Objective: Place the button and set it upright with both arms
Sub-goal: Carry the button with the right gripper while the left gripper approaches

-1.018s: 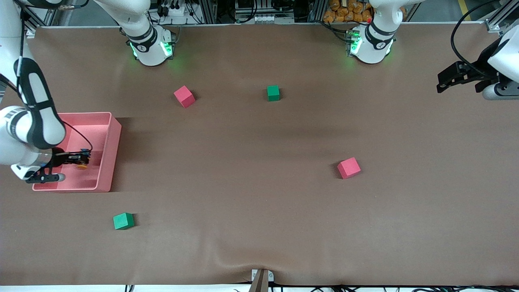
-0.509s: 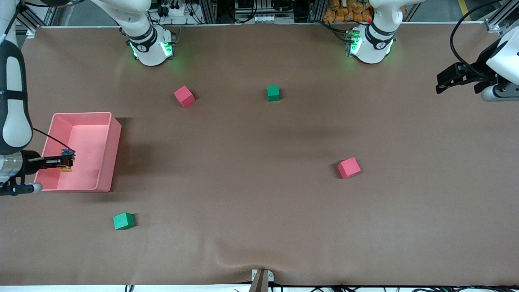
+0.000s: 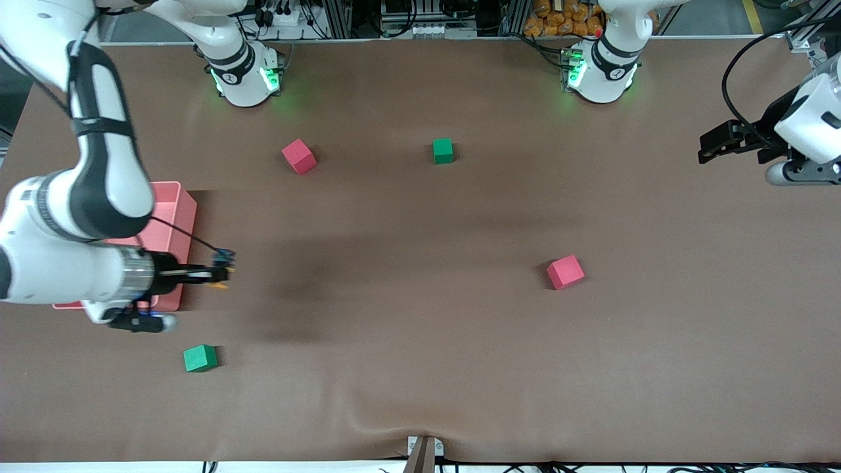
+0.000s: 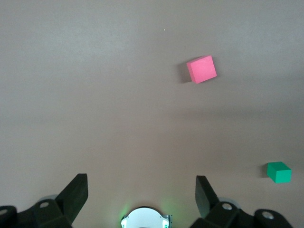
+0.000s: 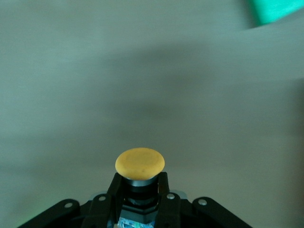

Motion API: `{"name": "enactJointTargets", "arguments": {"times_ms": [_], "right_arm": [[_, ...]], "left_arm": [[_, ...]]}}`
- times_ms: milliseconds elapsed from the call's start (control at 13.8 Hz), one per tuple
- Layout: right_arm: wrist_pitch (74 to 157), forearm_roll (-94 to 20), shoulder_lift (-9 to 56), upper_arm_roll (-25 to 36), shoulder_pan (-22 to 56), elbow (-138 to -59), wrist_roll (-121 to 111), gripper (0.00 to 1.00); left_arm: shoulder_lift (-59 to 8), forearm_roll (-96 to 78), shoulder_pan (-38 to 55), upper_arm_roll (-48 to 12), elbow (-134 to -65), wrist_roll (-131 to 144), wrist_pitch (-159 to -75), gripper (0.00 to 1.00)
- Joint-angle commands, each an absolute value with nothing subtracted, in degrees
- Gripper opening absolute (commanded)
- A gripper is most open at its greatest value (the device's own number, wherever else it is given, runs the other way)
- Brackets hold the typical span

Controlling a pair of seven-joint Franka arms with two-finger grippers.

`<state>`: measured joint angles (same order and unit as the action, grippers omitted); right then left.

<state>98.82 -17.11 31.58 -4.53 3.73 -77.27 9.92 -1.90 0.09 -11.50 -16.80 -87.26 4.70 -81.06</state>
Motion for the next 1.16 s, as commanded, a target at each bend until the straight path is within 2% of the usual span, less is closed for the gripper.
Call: {"name": "enactJointTargets", "arguments": {"times_ms": [0,291,436,873,1091], "right_arm": [[105.43,-19.33,35.41,-3.78,11.84,-74.62,18.78,0.00],[116.08,-19.25,40.94,-3.78,23.79,-74.18,21.96,0.00],[118.64,-19.25,43.14,-3.78,28.36,-73.57,25.12,0.00],[130.76,-18.55,51.93,-3.34,38.04,-71.64,29.62,0.00],[132.97,-18.46,53.87,-3.08,39.98,-71.46,29.62,0.00]], "left_arm": [[-2.99,0.53,-11.43,-17.14,-86.75,5.27,-81.91,1.00],[-5.44,0.44,-11.34,-17.23,-86.84,5.27,-82.88,1.00],[-6.41,0.35,-11.51,-17.23,-86.92,5.27,-82.79,1.00],[-10.62,0.26,-11.52,-17.23,-89.03,5.27,-82.27,1.00],[-14.41,-1.39,-10.03,-17.93,-89.03,5.19,-81.83,1.00]]}}
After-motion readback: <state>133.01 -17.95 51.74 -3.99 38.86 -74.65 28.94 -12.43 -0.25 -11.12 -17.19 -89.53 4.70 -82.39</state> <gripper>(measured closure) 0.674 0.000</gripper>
